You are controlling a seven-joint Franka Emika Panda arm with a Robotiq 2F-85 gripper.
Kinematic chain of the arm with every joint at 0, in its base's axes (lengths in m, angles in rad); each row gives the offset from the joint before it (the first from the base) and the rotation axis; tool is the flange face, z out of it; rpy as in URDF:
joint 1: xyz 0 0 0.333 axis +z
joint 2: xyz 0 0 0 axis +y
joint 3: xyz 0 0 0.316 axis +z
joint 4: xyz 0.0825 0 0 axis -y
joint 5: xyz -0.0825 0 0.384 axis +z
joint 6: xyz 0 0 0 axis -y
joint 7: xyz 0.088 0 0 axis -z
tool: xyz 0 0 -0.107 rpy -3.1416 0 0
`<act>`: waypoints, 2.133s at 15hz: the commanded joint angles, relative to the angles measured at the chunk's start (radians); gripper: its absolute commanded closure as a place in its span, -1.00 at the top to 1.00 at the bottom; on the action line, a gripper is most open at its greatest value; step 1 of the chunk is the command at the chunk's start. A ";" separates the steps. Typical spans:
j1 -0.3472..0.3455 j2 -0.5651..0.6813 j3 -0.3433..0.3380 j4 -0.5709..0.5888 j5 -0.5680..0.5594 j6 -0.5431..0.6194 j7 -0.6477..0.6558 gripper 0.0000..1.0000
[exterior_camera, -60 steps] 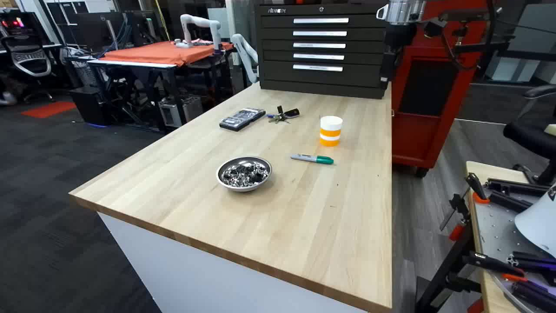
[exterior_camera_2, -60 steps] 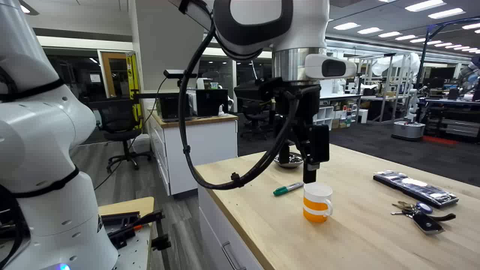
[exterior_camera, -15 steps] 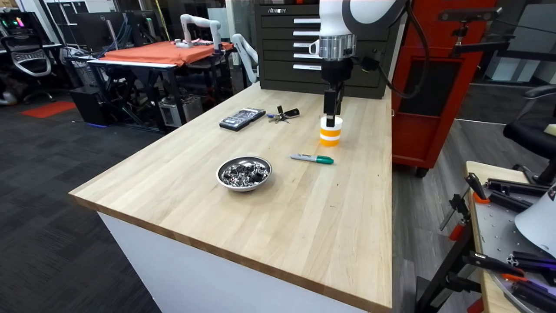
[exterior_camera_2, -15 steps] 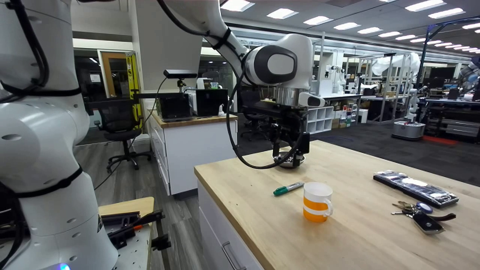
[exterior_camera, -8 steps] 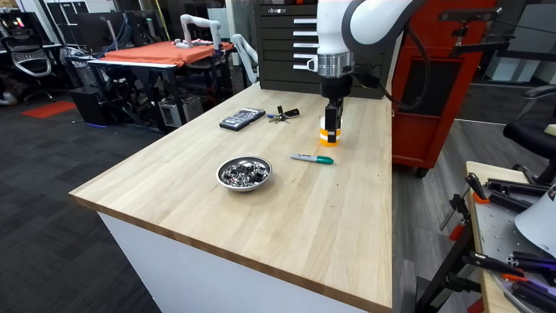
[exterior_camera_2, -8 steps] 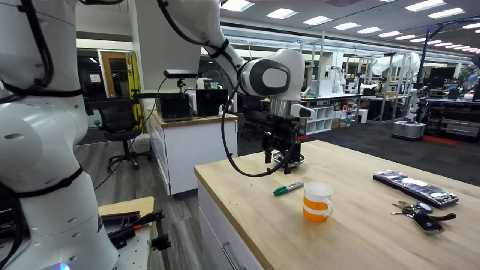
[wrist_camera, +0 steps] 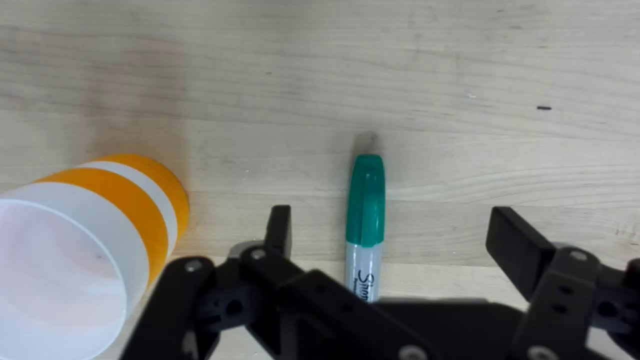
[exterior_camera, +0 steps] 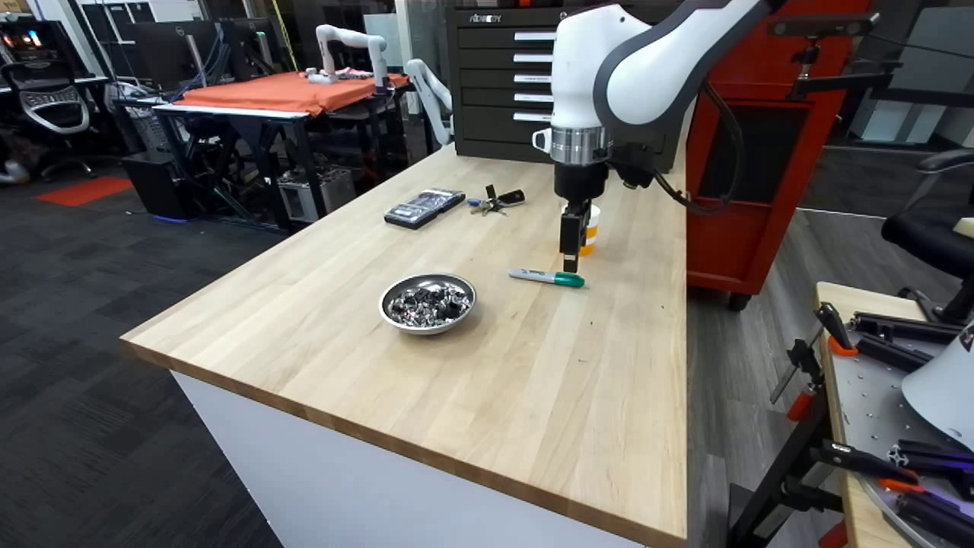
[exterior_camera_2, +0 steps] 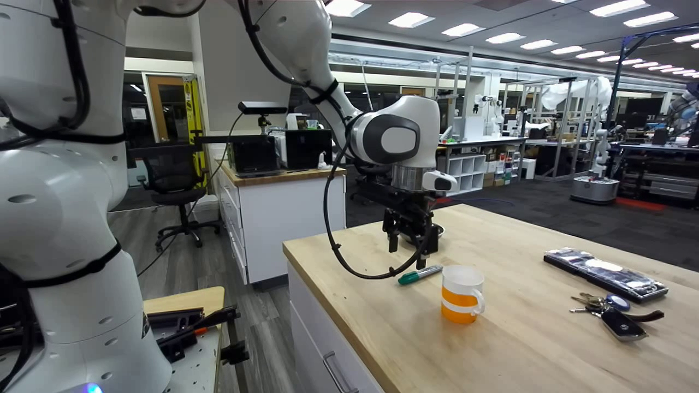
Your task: Put the marker inside the cup
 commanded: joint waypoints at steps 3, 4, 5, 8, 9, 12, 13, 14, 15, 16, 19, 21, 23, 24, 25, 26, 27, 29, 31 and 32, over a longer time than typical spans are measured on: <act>-0.007 0.030 0.009 -0.008 0.020 0.061 -0.007 1.00; -0.008 0.037 0.011 -0.009 0.022 0.068 -0.010 1.00; -0.008 0.042 0.013 -0.008 0.023 0.072 -0.012 1.00; -0.010 0.059 0.018 -0.007 0.024 0.094 -0.020 1.00; -0.011 0.065 0.020 -0.006 0.025 0.099 -0.023 1.00; -0.013 0.076 0.023 -0.005 0.023 0.113 -0.028 1.00; -0.014 0.079 0.024 -0.006 0.023 0.118 -0.030 0.73; -0.015 0.082 0.025 -0.007 0.023 0.123 -0.033 0.45; -0.016 0.084 0.025 -0.007 0.023 0.124 -0.035 0.34; -0.019 0.085 0.024 -0.007 0.023 0.126 -0.038 0.18; -0.024 0.084 0.021 -0.004 0.018 0.130 -0.044 -0.21; -0.028 0.084 0.019 -0.002 0.017 0.133 -0.048 -0.48; -0.033 0.083 0.019 -0.004 0.020 0.139 -0.051 -0.74; -0.037 0.082 0.019 -0.007 0.023 0.143 -0.051 -0.86; -0.041 0.082 0.020 -0.009 0.028 0.145 -0.054 -0.96; -0.045 0.081 0.020 -0.011 0.030 0.147 -0.053 -0.89; -0.048 0.080 0.020 -0.011 0.032 0.148 -0.055 -0.89; -0.053 0.070 0.021 -0.008 0.036 0.132 -0.056 -0.88; -0.056 0.051 0.022 -0.001 0.036 0.111 -0.061 -0.88; -0.058 0.039 0.023 0.004 0.037 0.097 -0.066 -0.88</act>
